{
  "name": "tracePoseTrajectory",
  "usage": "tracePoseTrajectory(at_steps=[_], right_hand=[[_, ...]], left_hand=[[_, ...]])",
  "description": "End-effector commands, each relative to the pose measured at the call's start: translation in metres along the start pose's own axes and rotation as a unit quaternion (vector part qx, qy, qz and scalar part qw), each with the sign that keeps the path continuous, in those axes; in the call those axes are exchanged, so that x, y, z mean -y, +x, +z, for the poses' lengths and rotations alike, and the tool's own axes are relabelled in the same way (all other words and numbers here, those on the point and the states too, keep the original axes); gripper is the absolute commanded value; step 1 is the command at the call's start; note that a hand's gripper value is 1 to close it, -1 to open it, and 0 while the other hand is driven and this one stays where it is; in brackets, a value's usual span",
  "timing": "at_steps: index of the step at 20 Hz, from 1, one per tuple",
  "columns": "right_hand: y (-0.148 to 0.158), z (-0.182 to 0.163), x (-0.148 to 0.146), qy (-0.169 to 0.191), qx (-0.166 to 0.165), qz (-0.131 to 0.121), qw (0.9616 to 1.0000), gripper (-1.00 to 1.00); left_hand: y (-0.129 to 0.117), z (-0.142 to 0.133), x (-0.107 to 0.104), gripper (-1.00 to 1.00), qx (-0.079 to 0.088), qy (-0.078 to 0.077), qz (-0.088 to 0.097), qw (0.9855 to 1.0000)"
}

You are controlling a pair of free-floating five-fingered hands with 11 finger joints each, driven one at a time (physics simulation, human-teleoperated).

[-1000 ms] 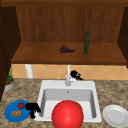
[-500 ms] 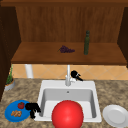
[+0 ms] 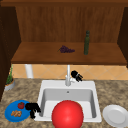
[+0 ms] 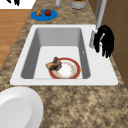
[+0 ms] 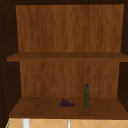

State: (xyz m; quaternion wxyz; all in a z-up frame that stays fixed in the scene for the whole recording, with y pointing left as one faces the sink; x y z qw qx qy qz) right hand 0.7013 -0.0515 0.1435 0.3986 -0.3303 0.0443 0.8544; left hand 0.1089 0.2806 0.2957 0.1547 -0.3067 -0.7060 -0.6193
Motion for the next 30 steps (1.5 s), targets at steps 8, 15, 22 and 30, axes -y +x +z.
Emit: tracePoseTrajectory(at_steps=[8,15,22,30], right_hand=[[0.007,0.007,0.021,-0.010,-0.010,-0.030,0.9995,1.00],[0.026,0.016,0.026,0.020,-0.073,-0.023,0.9969,1.00],[0.020,0.027,0.036,0.037,-0.086,-0.006,0.9956,1.00],[0.043,0.013,0.017,0.027,-0.099,-0.003,0.9947,1.00]], left_hand=[[0.000,0.000,0.000,0.00,0.000,0.000,0.000,1.0000],[0.000,0.000,0.000,0.00,0.000,0.000,0.000,1.0000],[0.000,0.000,0.000,0.00,0.000,0.000,0.000,1.0000],[0.000,0.000,0.000,0.00,0.000,0.000,0.000,1.0000]])
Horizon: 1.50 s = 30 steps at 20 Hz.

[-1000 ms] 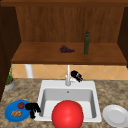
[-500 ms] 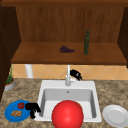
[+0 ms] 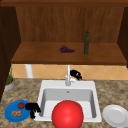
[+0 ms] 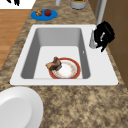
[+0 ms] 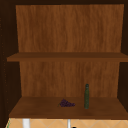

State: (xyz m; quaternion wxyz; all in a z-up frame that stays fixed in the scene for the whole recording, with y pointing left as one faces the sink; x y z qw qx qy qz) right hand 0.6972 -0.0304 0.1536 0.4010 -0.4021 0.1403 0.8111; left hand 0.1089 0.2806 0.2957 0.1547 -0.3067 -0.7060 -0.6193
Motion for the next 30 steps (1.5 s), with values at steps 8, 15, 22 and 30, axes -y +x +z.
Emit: tracePoseTrajectory(at_steps=[8,15,22,30], right_hand=[[0.009,0.003,0.005,-0.021,0.057,-0.035,0.9975,1.00],[0.005,0.004,0.003,-0.023,0.075,-0.037,0.9962,1.00],[0.002,0.005,0.002,-0.030,0.084,-0.051,0.9948,1.00],[0.001,0.005,0.001,-0.033,0.093,-0.057,0.9935,1.00]], left_hand=[[0.000,0.000,0.000,0.00,0.000,0.000,0.000,1.0000],[0.000,0.000,0.000,0.00,0.000,0.000,0.000,1.0000],[0.000,0.000,0.000,0.00,0.000,0.000,0.000,1.0000],[0.000,0.000,0.000,0.00,0.000,0.000,0.000,1.0000]])
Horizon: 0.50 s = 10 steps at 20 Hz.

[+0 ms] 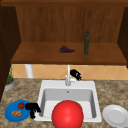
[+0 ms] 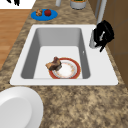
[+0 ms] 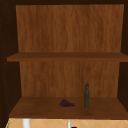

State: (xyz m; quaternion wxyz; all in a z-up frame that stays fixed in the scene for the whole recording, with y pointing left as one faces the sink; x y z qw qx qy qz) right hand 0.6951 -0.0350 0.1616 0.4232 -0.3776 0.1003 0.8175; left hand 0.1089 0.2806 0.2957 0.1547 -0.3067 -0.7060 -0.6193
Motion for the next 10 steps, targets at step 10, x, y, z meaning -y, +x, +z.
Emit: tracePoseTrajectory(at_steps=[10], right_hand=[[0.0089,0.0005,0.0045,-0.020,0.054,-0.032,0.9978,1.00]], left_hand=[[0.0000,0.0000,0.0000,0.00,0.000,0.000,0.000,1.0000]])
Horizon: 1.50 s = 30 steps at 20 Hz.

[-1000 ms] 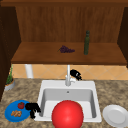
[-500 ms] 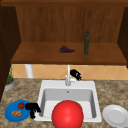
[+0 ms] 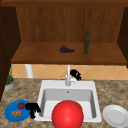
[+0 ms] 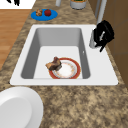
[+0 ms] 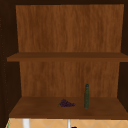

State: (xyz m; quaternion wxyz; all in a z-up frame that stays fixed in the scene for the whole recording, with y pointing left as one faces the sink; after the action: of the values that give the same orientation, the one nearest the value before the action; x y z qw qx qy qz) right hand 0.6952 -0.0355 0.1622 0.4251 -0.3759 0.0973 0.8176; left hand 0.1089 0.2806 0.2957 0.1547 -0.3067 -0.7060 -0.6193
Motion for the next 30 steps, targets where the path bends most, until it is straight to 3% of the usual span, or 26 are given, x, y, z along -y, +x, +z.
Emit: tracePoseTrajectory(at_steps=[1,10,13,14,15,18,20,25,30], right_hand=[[0.010,0.000,0.005,-0.019,0.052,-0.030,0.9980,1.00],[0.009,0.001,0.005,-0.017,0.055,-0.030,0.9979,1.00],[0.005,0.000,0.003,-0.012,0.066,-0.018,0.9976,1.00],[0.009,-0.001,0.004,-0.005,0.020,-0.007,0.9998,1.00],[0.000,0.000,0.000,-0.001,0.004,-0.003,1.0000,-1.00],[-0.016,0.013,0.006,0.009,0.019,0.006,0.9998,-1.00],[-0.023,0.019,0.012,0.027,0.035,-0.022,0.9988,-1.00],[-0.041,0.036,0.019,0.029,0.060,-0.037,0.9971,-1.00],[-0.074,0.048,0.003,-0.009,0.086,-0.044,0.9953,-1.00]], left_hand=[[0.000,0.000,0.000,0.00,0.000,0.000,0.000,1.0000],[0.000,0.000,0.000,0.00,0.000,0.000,0.000,1.0000],[0.000,0.000,0.000,0.00,0.000,0.000,0.000,1.0000],[0.000,0.000,0.000,0.00,0.000,0.000,0.000,1.0000],[0.000,0.000,0.000,0.00,0.000,0.000,0.000,1.0000],[0.000,0.000,0.000,0.00,0.000,0.000,0.000,1.0000],[0.000,0.000,0.000,0.00,0.000,0.000,0.000,1.0000],[0.000,0.000,0.000,0.00,0.000,0.000,0.000,1.0000],[0.000,0.000,0.000,0.00,0.000,0.000,0.000,1.0000]])
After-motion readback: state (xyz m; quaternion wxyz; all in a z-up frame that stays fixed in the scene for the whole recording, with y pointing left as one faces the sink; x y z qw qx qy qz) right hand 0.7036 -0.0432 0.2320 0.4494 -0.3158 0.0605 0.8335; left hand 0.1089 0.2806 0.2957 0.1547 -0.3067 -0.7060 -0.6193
